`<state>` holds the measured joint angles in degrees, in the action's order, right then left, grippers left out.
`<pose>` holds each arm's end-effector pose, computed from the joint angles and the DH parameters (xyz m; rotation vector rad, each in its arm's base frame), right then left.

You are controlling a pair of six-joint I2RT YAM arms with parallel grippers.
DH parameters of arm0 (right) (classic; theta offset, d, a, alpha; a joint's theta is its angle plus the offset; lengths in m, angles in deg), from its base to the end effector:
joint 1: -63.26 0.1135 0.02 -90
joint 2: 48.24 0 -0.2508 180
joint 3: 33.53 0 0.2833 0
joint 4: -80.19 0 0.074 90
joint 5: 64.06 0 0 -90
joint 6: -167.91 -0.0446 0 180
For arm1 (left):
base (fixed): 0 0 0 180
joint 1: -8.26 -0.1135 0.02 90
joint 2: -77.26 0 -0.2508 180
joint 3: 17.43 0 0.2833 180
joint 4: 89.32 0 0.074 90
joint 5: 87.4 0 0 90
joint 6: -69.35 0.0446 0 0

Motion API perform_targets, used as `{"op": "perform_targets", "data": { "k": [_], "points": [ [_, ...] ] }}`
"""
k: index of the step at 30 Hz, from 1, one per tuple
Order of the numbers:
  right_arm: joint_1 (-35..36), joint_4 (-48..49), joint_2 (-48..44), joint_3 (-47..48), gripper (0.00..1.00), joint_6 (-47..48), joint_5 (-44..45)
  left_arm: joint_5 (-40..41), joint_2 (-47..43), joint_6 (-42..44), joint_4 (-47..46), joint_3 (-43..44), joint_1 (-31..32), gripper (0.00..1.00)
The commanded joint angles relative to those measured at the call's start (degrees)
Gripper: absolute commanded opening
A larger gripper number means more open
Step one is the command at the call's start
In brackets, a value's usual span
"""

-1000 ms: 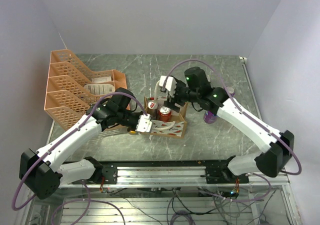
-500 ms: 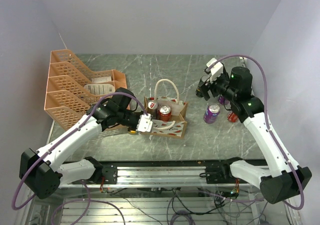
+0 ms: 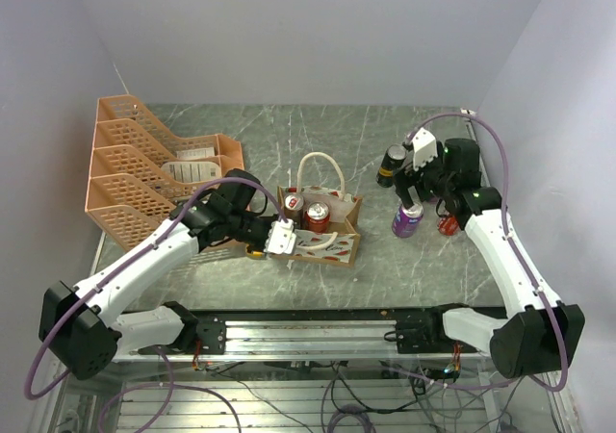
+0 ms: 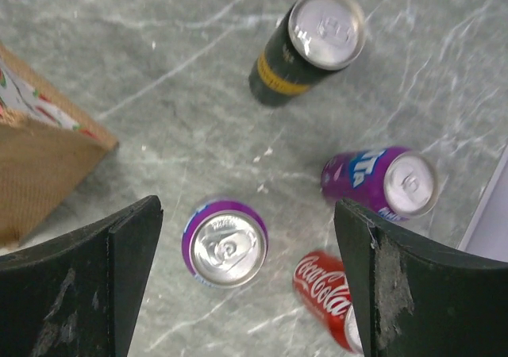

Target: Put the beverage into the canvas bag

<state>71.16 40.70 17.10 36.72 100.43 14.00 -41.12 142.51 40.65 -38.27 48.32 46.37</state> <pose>0.2904 0.0496 0.2989 -0.6803 2.0507 0.0796 0.1901 -0.1883 0.2617 1.9115 1.1995 -0.7169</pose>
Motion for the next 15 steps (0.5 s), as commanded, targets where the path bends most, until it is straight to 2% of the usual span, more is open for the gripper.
{"op": "perform_targets", "data": {
  "k": [1, 7, 15],
  "points": [
    [-1.3, -4.4, 1.0, -2.1, 0.91, 0.6, 0.6, 0.7, 0.4, 0.8, -1.2, 0.5, 0.6, 0.07],
    [-3.4, -7.8, 6.9, -1.9, 0.99, 1.4, -0.6, 1.0, 0.2, 0.8, -1.5, 0.0, 0.7, 0.07],
    [-6.6, -9.4, 13.4, -1.5, 0.95, 2.8, -5.8, 0.7, 0.9, 1.0, -1.2, 0.4, 0.8, 0.07]
  ]
}}
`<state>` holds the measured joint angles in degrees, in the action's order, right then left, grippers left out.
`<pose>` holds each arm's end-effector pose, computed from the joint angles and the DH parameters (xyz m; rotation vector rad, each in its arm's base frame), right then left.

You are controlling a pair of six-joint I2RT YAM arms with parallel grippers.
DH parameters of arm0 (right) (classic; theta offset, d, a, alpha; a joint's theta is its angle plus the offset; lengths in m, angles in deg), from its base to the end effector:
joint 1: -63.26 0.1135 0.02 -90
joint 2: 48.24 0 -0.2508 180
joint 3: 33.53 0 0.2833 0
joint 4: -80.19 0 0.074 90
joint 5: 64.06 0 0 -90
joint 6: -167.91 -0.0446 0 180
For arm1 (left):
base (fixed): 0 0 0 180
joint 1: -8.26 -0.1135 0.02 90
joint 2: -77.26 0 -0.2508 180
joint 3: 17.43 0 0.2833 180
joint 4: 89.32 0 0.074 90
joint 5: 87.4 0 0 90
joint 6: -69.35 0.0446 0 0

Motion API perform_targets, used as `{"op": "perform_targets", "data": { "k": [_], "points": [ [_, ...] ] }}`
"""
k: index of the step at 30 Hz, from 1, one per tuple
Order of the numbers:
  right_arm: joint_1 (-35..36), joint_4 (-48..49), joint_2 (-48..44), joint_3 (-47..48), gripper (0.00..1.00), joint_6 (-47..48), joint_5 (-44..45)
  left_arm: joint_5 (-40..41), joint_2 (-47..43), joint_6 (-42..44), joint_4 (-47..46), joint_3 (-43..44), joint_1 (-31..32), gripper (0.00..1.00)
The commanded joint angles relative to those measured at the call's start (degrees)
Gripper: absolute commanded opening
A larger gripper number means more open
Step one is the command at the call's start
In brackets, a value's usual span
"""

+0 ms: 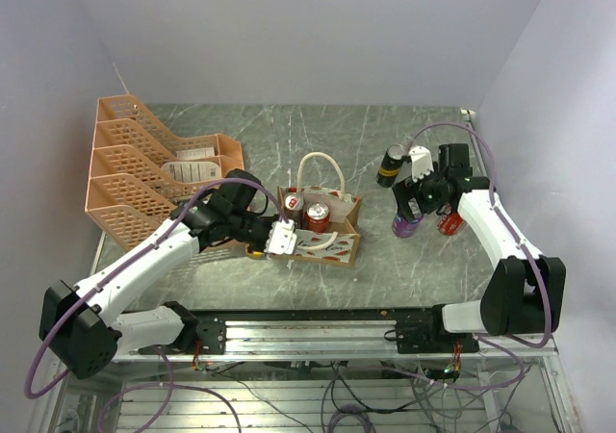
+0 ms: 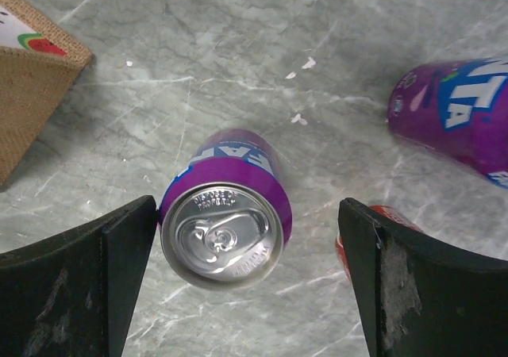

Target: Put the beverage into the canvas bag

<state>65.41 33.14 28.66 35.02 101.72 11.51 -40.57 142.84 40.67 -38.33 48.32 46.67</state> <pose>0.3094 0.0227 0.2202 -0.6573 2.4130 0.1645 0.1902 -0.1897 0.2601 1.9184 1.2044 -0.7112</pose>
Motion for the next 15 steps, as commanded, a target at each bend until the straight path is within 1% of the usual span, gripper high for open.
{"op": "perform_targets", "data": {
  "k": [1, 6, 8, 10, 14, 15],
  "points": [
    [-0.8, -2.1, 2.4, 0.2, 0.93, 1.7, -3.8, 0.2, 0.6, 1.0, -1.1, 0.4, 0.5, 0.07],
    [-1.0, -2.3, 4.0, 0.1, 0.85, 2.0, -4.4, -0.1, 0.8, 1.2, -0.9, 0.7, 0.5, 0.07],
    [-1.0, -2.4, 4.0, 0.3, 0.79, 2.0, -4.4, 0.0, 0.8, 1.3, -0.7, 0.7, 0.5, 0.07],
    [-1.1, -2.5, 3.9, 0.4, 0.7, 2.1, -4.4, 0.1, 0.7, 1.4, -0.8, 0.6, 0.5, 0.07],
    [-1.2, -3.1, 2.8, 0.7, 0.49, 2.8, -4.7, 0.3, 0.5, 1.7, -0.7, 0.3, 0.5, 0.07],
    [-1.2, -3.4, 2.2, 1.9, 0.44, 3.4, -4.9, 0.5, 0.4, 2.0, -0.7, 0.1, 0.5, 0.07]
  ]
}}
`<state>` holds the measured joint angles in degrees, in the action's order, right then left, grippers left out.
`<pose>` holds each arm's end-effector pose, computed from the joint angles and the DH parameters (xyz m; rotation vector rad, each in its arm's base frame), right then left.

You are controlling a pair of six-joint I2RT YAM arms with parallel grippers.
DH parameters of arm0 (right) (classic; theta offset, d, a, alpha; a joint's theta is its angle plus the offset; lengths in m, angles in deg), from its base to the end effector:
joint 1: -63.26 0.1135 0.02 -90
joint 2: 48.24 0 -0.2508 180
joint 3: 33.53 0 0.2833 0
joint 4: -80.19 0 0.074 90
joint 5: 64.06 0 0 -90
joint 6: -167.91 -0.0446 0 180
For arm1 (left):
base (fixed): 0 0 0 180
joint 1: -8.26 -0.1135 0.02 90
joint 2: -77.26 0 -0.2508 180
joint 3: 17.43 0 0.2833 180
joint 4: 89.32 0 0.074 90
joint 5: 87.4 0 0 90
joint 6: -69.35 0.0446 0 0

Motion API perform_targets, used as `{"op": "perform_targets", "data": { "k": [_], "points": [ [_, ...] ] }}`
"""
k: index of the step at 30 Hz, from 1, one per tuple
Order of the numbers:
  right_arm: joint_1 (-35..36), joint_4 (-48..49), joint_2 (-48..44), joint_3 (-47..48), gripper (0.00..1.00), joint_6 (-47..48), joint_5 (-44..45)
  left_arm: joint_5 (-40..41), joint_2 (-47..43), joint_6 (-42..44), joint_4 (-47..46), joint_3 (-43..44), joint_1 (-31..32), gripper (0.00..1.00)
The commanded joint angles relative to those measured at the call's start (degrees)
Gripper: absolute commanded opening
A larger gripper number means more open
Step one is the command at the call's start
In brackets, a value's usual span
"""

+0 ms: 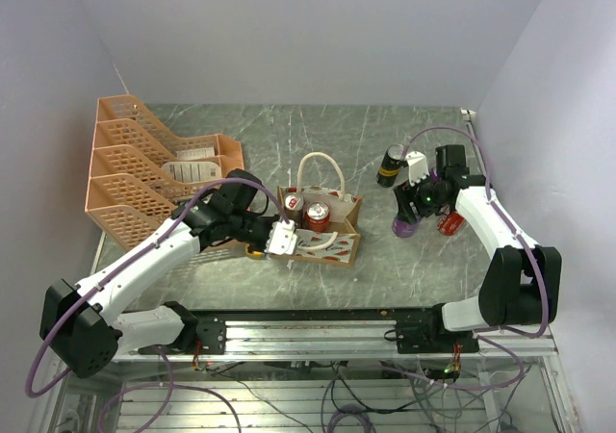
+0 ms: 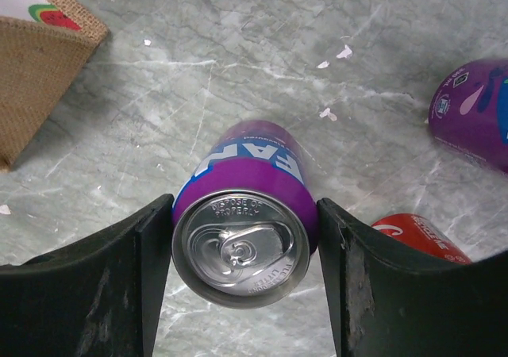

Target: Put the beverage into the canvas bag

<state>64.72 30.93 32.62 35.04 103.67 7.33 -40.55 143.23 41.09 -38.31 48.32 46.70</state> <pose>0.3119 0.0222 0.1986 -0.7107 2.4802 0.2754 0.1909 -0.1904 0.2584 1.9251 1.2024 -0.7109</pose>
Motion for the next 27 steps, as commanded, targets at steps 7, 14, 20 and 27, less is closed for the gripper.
{"op": "perform_targets", "data": {
  "k": [7, 14, 20, 27],
  "points": [
    [-0.3, -4.1, -9.7, 6.6, 0.23, 4.1, -5.3, 2.8, -0.5, 4.6, 0.4, -1.2, 0.6, 0.08],
    [0.8, -9.9, -13.9, 16.3, 0.0, 5.6, -16.7, 4.5, 0.7, 6.8, 4.0, -0.2, 1.7, 0.07],
    [3.1, -11.8, -13.7, 22.5, 0.0, 8.1, -27.2, 8.5, 2.2, 8.3, 9.4, 1.0, 4.8, 0.07],
    [15.6, -6.7, -10.1, 24.2, 0.0, 6.8, -27.1, 10.5, 3.4, 8.6, 9.3, 0.4, 7.4, 0.07]
  ]
}}
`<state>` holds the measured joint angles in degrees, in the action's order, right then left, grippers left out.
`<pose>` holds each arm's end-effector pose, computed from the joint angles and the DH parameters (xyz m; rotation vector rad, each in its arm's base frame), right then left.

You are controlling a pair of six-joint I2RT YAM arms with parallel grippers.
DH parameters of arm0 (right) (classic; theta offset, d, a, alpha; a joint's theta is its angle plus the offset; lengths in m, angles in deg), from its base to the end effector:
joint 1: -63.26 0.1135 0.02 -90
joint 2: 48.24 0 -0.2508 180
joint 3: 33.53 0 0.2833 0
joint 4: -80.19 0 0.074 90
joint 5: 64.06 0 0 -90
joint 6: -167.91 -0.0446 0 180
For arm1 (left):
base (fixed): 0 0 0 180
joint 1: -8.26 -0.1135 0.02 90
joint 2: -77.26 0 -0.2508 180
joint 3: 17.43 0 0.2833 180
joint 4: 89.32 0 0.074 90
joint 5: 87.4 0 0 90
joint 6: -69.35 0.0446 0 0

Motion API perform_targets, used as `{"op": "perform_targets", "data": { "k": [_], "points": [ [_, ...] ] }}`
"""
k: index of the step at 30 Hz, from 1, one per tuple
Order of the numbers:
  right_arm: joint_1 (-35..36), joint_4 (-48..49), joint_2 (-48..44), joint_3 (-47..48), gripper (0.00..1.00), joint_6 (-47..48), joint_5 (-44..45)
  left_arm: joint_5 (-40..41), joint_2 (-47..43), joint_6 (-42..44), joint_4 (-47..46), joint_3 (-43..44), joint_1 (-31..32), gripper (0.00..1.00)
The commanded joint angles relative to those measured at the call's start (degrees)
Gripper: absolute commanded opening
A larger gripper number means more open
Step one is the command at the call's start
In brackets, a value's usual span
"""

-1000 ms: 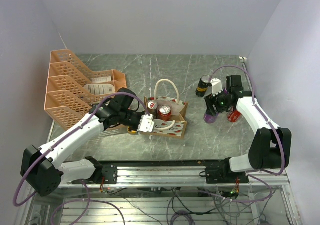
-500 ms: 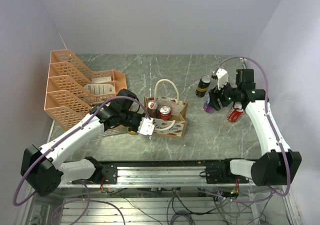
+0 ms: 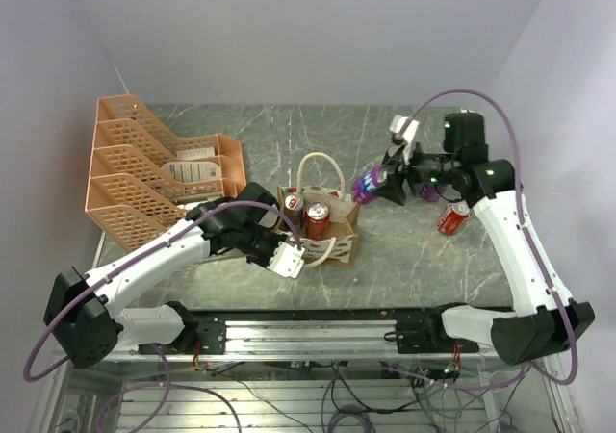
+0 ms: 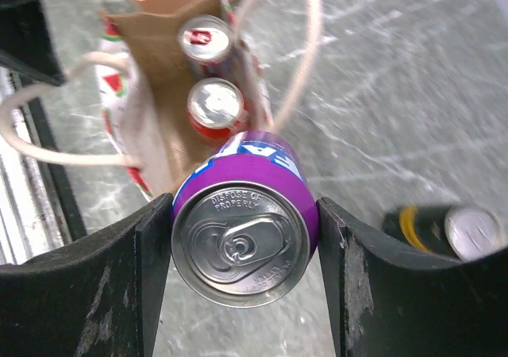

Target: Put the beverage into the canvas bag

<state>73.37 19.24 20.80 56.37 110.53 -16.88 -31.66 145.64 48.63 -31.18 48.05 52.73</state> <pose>0.2670 0.0784 0.3799 -1.1150 1.8050 0.6131 0.1710 -0.2030 0.2353 2.1696 1.1816 -0.6047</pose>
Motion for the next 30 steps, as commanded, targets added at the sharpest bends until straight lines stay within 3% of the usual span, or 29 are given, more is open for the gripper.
{"op": "perform_targets", "data": {
  "k": [1, 14, 30],
  "points": [
    [9.2, 5.9, 2.4, 3.0, 0.0, -0.4, -2.2, 1.7, 1.0, 1.1, 2.2, 0.4, 1.6, 0.07],
    [24.3, 8.8, 16.7, 9.2, 0.0, -2.4, -3.6, 1.5, -0.6, 0.2, 1.2, -1.6, 2.4, 0.07],
    [29.0, 11.8, 21.3, 7.3, 0.0, -4.3, 0.2, -1.1, -3.2, -0.8, 1.1, -1.1, 2.3, 0.07]
  ]
}}
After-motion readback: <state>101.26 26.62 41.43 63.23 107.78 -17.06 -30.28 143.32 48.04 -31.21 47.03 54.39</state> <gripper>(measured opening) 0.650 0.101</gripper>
